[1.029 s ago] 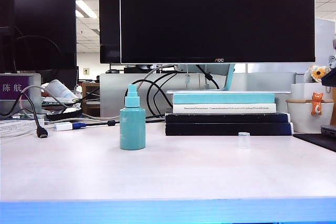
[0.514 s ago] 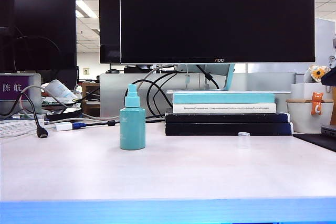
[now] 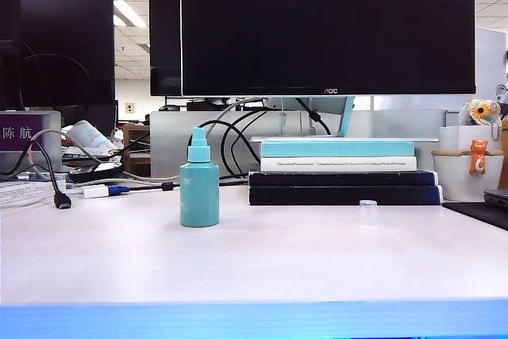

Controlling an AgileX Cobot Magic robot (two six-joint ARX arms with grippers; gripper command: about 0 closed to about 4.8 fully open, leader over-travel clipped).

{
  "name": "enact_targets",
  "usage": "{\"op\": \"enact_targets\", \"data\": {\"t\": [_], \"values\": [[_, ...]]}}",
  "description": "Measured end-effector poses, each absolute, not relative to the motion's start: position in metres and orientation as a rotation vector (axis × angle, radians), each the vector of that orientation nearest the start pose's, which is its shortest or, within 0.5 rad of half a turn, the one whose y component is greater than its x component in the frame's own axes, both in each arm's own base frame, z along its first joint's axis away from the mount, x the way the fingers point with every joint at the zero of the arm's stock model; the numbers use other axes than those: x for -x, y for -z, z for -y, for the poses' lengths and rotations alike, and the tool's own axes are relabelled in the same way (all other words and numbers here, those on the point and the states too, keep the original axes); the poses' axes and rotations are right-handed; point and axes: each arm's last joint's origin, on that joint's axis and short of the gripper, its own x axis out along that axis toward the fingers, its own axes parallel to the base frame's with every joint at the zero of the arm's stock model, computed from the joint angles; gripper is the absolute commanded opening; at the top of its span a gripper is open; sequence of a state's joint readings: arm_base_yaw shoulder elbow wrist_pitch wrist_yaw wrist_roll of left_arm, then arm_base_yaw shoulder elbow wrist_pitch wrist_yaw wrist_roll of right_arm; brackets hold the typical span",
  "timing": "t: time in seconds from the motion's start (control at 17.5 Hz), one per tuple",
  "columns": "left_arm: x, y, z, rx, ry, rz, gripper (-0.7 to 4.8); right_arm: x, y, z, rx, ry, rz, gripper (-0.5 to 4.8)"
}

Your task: Pick up the sprayer with the left hand and remove the lid with the right hand then place it on the table.

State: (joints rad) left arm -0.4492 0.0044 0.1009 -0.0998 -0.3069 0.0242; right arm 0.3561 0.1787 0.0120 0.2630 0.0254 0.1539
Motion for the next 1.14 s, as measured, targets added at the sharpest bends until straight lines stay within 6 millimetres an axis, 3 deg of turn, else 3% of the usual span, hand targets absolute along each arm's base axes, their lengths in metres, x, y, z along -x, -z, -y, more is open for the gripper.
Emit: {"op": "enact_targets", "data": {"t": [0.23, 0.51, 0.8, 1.14], "values": [[-0.088, -0.189, 0.017, -0.02, -0.024, 0.013, 1.07, -0.091, -0.188, -0.028, -0.189, -0.294, 0.194, -0.01], [-0.09, -0.191, 0.001, -0.017, -0.204, 0.03, 1.07, -0.096, -0.182, -0.007, -0.162, -0.09, 0.155, -0.01], [-0.097, -0.166, -0.007, -0.021, -0.257, 0.01, 1.07, -0.097, -0.169, 0.004, -0.156, 0.04, 0.028, -0.01], [-0.097, -0.172, -0.008, -0.014, -0.239, 0.069, 1.07, -0.097, -0.163, 0.003, -0.157, 0.038, -0.03, -0.01]]}}
